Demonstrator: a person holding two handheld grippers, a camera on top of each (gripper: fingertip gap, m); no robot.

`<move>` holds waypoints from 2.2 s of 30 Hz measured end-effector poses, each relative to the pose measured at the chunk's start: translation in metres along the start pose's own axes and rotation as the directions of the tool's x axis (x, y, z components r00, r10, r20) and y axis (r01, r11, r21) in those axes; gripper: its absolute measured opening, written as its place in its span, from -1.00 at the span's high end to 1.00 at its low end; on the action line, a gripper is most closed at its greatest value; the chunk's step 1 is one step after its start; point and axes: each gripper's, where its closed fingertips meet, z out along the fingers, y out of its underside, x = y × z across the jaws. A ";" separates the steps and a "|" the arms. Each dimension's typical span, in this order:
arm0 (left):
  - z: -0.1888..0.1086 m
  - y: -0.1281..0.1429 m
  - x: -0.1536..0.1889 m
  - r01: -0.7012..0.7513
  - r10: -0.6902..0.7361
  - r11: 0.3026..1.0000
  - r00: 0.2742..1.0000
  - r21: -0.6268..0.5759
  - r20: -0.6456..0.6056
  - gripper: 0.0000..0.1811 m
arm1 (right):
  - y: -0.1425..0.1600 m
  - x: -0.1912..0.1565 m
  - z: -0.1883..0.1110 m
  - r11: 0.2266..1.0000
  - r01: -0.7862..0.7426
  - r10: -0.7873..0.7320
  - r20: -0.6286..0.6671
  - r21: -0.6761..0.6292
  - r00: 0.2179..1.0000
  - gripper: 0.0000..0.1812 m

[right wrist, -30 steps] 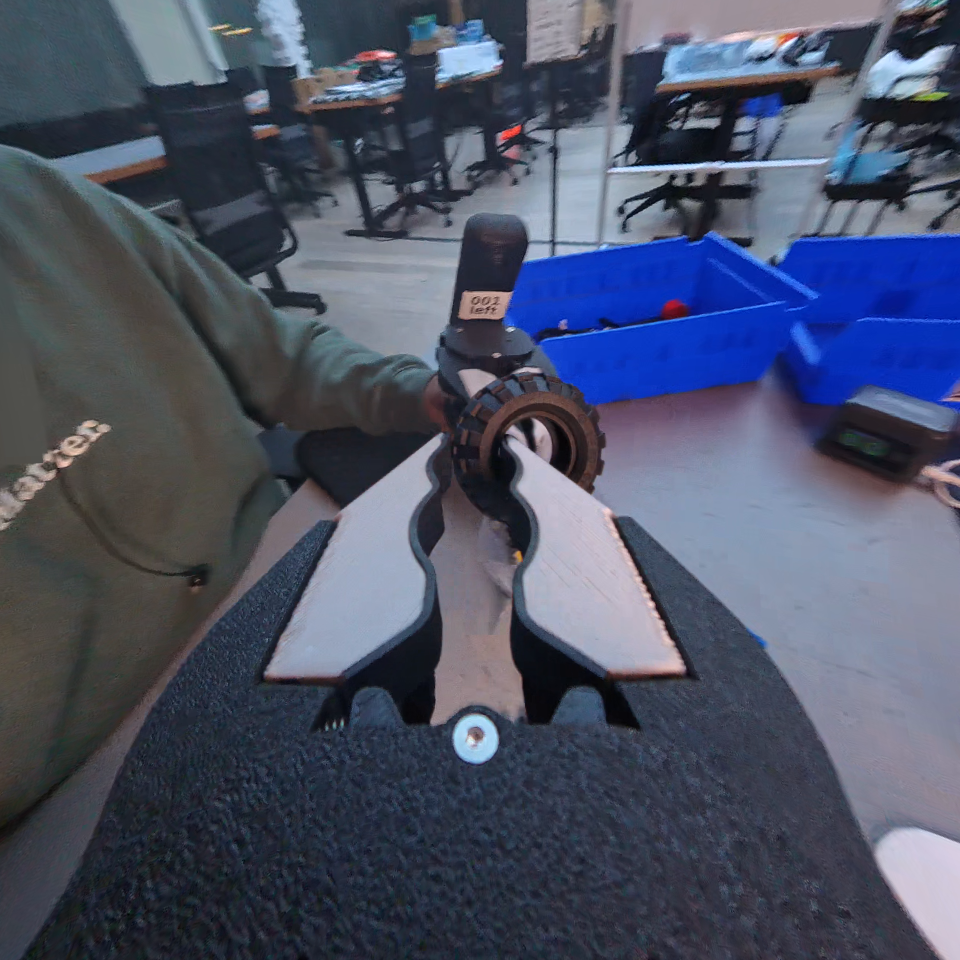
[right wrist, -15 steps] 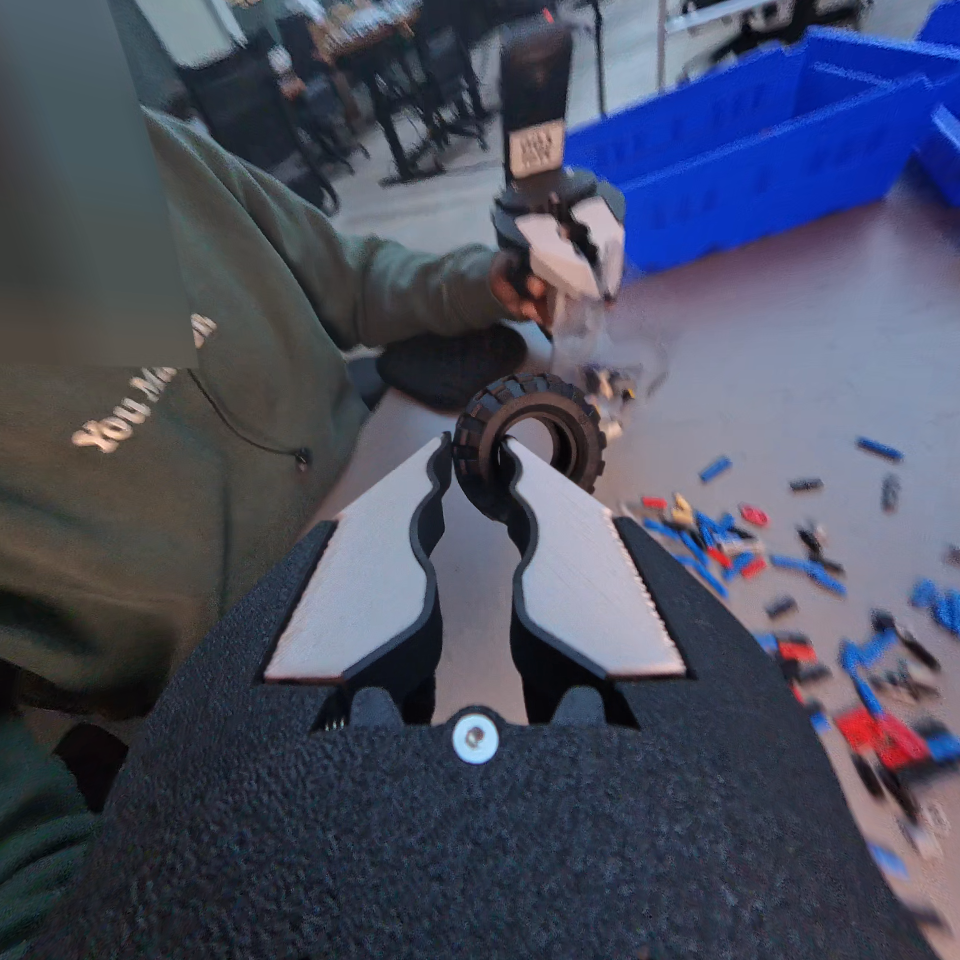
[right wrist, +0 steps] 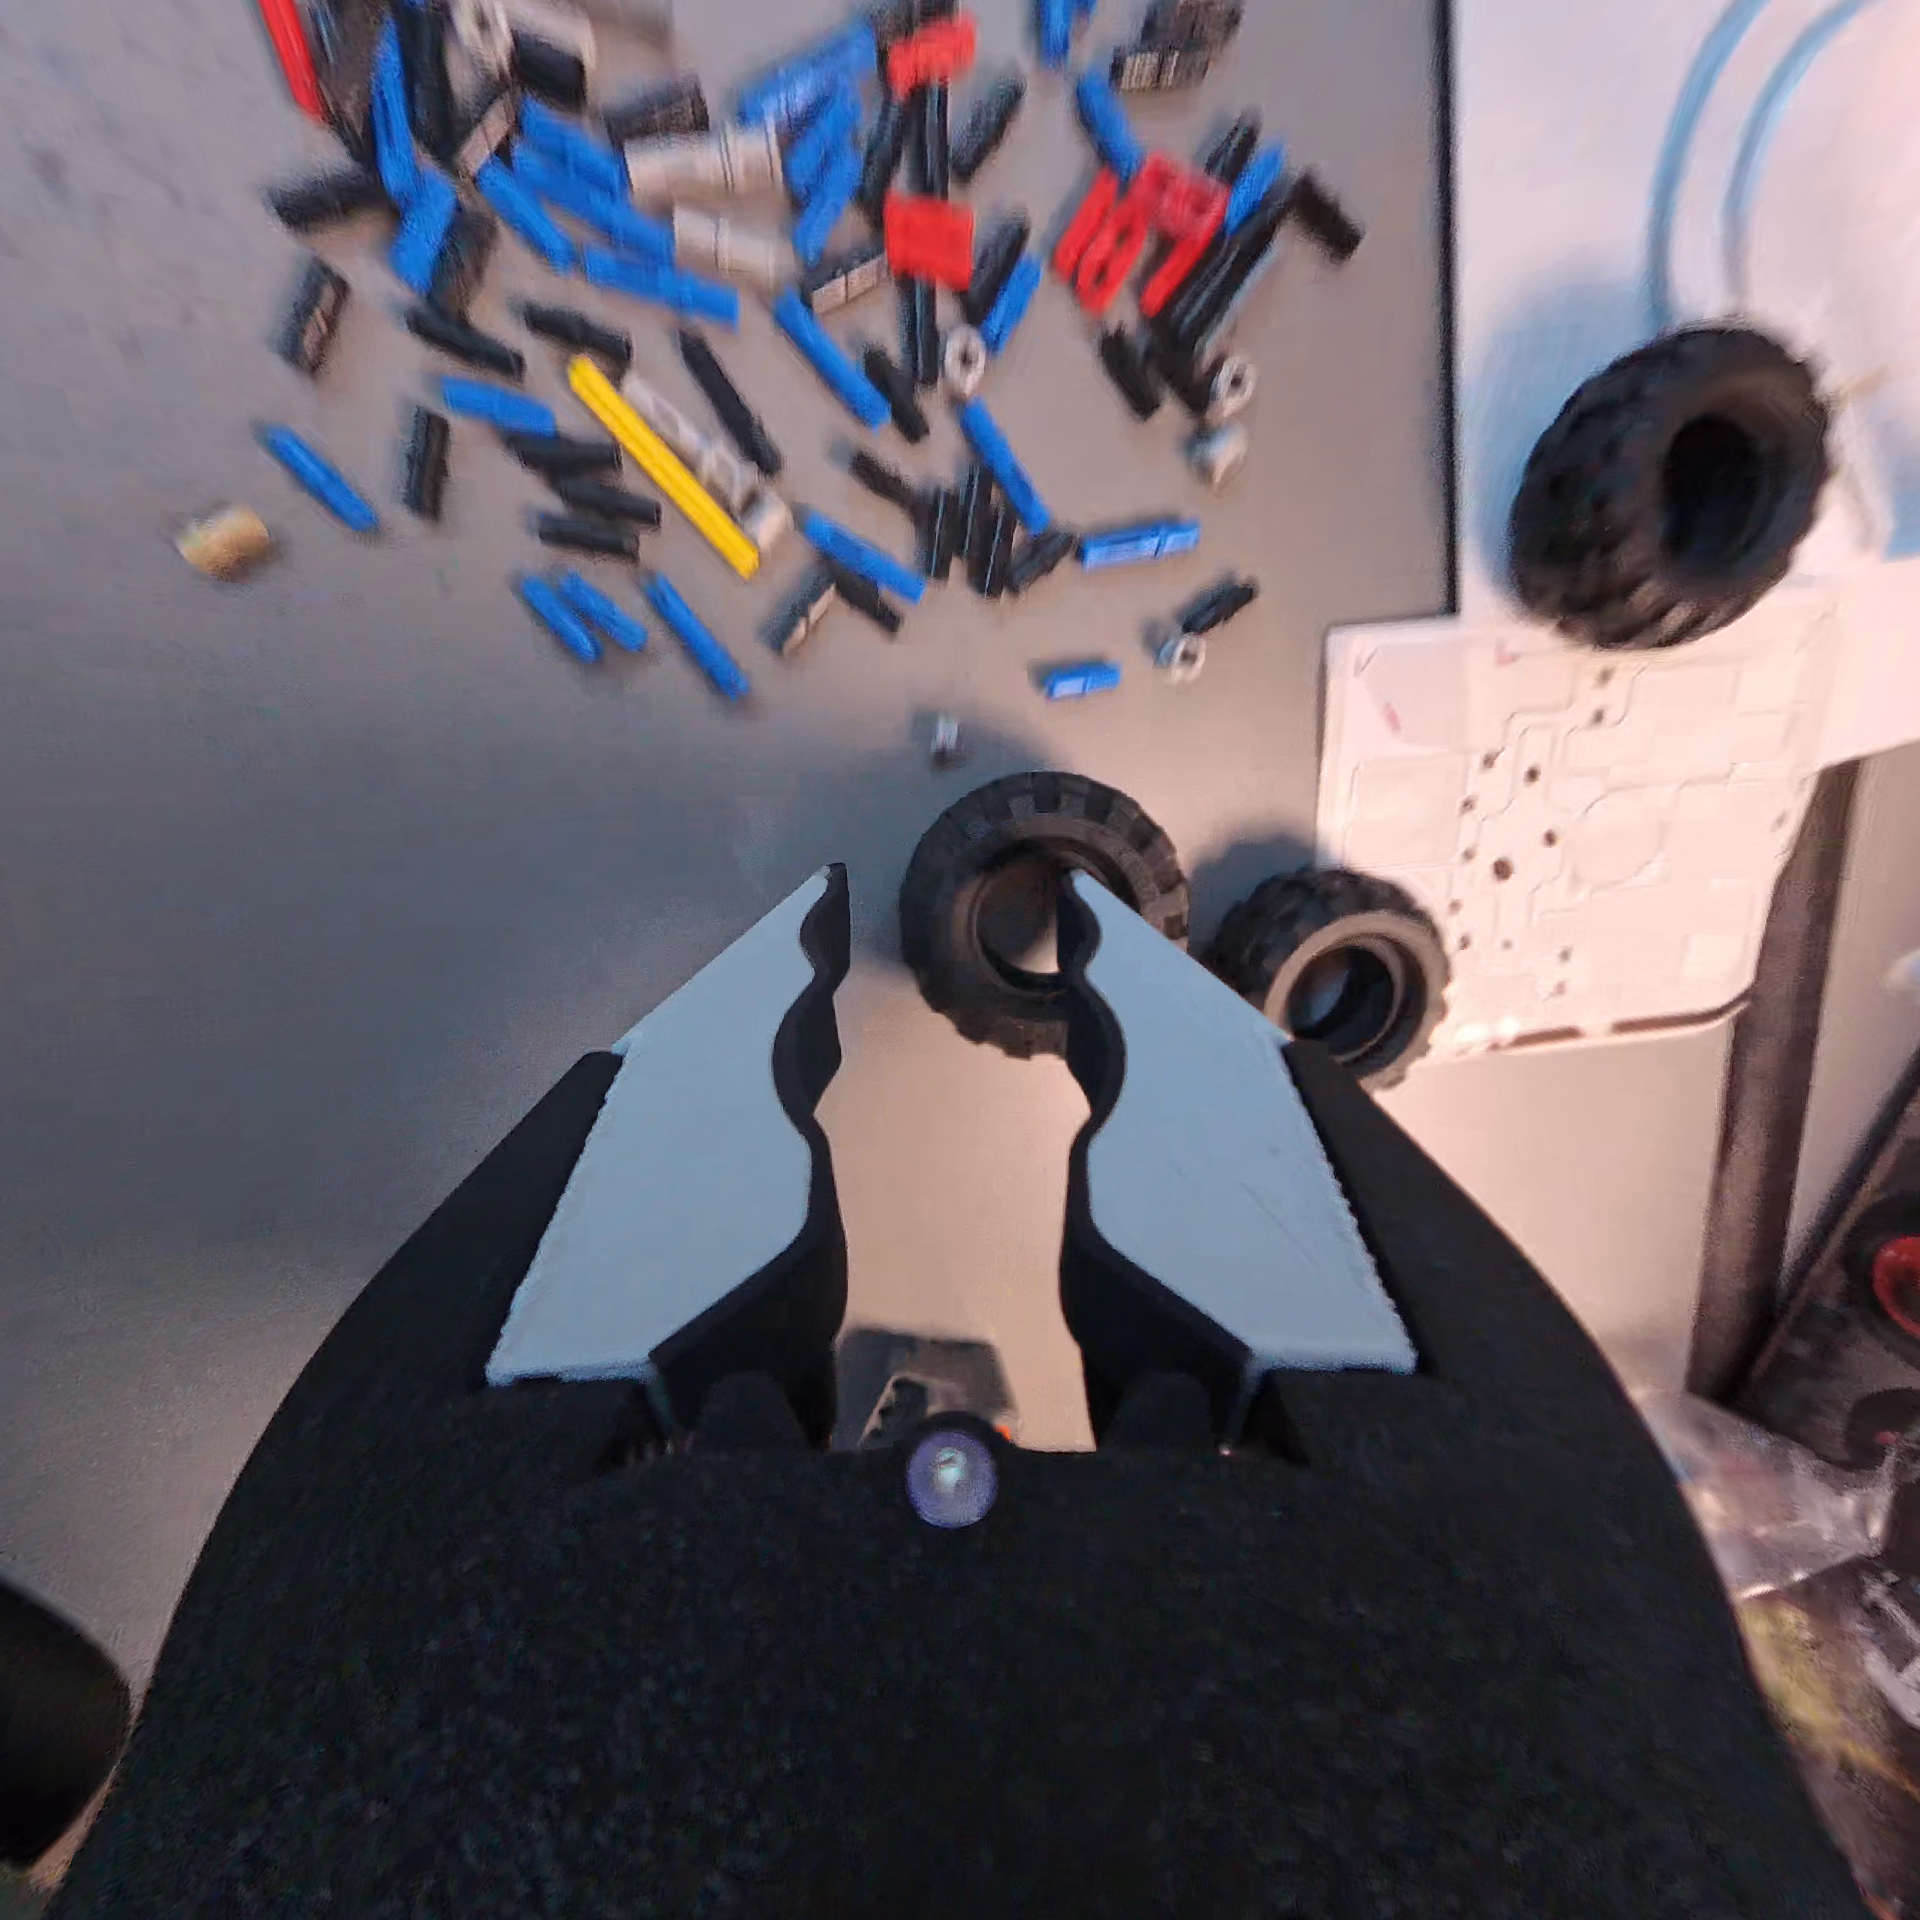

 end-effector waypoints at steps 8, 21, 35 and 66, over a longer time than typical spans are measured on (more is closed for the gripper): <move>-0.009 -0.002 -0.022 0.069 -0.071 0.997 0.995 0.028 0.071 0.98 | -0.121 0.030 0.001 0.971 0.078 -0.045 -0.149 0.226 0.988 0.65; -0.009 0.005 -0.026 0.095 -0.096 0.995 0.994 0.015 0.061 0.98 | -0.188 -0.009 0.074 0.933 0.039 -0.096 0.143 0.357 0.985 0.71; -0.009 0.005 -0.025 0.103 -0.103 0.995 0.993 0.012 0.048 0.98 | -0.194 -0.013 0.078 0.951 0.046 -0.112 0.204 0.305 0.973 1.00; 0.018 0.019 0.038 -0.022 0.011 0.997 0.990 -0.075 -0.140 0.99 | -0.224 -0.099 -0.075 0.635 0.180 -0.440 0.160 0.752 0.884 0.99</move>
